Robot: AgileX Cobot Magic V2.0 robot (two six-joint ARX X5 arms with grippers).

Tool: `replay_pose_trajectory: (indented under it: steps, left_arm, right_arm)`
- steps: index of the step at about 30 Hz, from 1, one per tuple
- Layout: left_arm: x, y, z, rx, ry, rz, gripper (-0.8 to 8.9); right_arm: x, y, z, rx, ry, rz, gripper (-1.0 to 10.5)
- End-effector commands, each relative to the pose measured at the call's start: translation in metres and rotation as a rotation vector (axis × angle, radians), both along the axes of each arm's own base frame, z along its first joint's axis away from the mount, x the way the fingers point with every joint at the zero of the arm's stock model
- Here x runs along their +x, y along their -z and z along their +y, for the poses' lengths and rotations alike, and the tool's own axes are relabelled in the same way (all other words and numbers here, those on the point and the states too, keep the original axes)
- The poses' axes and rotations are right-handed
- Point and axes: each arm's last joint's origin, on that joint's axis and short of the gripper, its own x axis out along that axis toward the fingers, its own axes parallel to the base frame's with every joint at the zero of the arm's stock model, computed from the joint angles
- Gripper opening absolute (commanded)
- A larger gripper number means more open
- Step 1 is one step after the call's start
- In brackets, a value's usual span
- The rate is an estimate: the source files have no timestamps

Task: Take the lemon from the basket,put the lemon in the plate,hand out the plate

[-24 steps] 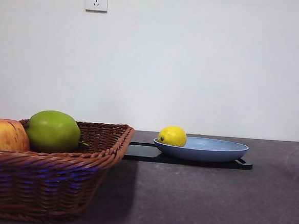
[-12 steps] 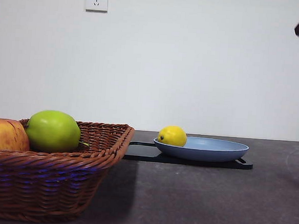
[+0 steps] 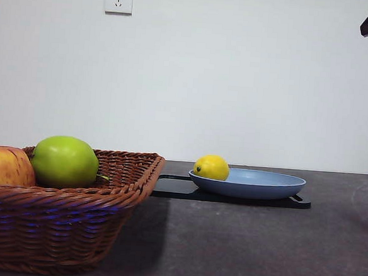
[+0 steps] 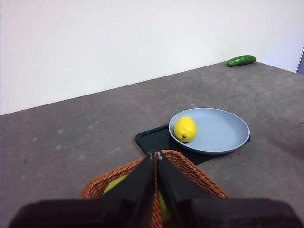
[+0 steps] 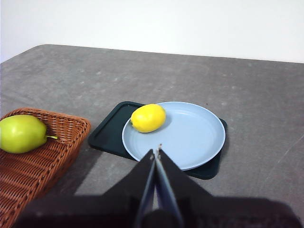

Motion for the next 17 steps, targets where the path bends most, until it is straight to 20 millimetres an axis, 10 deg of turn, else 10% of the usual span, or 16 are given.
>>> replay_pose_trajectory:
  steps: [1,17]
  left_arm:
    - [0.000,-0.002,0.000,-0.015,0.003,-0.005,0.09]
    - [-0.017,0.035,0.040,0.061,-0.395,-0.191,0.09]
  right_arm:
    - [0.000,-0.004,0.001,0.018,-0.001,-0.011,0.0]
    - [0.000,-0.004,0.001,0.018,-0.003,-0.011,0.0]
